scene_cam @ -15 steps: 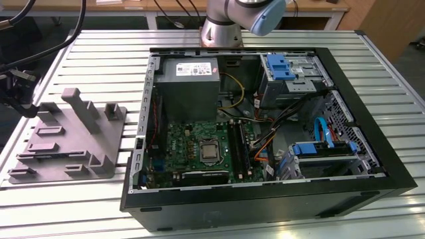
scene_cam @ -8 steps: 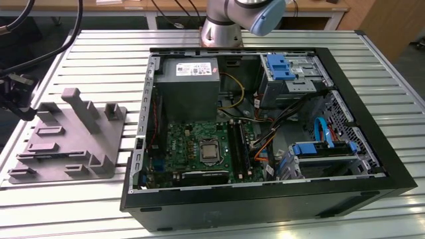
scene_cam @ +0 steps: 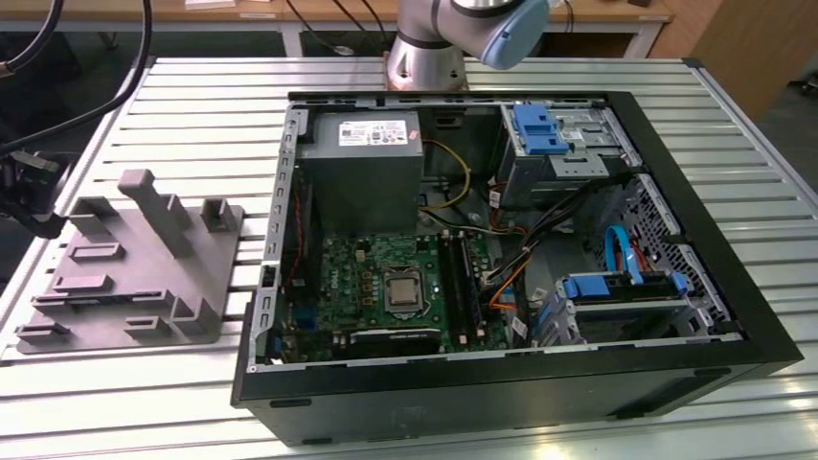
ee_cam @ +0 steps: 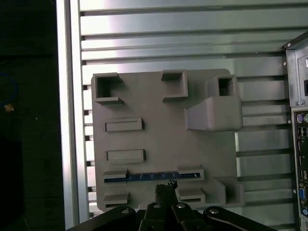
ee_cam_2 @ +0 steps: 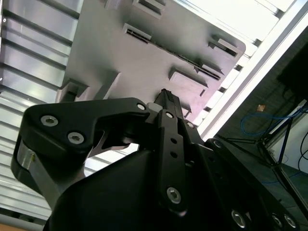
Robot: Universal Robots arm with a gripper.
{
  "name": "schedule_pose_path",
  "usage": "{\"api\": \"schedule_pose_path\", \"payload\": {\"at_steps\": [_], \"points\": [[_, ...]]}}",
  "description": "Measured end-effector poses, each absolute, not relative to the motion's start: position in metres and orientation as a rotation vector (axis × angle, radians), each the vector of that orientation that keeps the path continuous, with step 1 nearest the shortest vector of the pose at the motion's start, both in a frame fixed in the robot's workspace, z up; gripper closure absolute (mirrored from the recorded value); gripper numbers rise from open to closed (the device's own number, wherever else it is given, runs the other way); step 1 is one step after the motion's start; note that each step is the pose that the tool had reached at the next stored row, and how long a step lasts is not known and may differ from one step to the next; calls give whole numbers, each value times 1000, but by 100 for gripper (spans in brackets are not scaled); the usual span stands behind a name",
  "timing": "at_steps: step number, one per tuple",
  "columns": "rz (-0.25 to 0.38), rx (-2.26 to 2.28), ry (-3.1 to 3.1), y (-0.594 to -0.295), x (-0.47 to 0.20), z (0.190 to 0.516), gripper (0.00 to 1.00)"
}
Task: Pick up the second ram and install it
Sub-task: 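Reach for the second ram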
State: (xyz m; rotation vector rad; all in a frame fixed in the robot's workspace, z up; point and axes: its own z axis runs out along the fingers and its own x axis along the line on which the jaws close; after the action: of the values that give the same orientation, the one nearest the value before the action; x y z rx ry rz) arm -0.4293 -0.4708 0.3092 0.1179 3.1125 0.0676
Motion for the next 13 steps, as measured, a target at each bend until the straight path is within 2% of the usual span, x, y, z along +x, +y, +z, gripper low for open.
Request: {"api": "schedule_pose_path", "payload": {"at_steps": [13], "points": [[68,118,3113,-472,-443,292,90]]}}
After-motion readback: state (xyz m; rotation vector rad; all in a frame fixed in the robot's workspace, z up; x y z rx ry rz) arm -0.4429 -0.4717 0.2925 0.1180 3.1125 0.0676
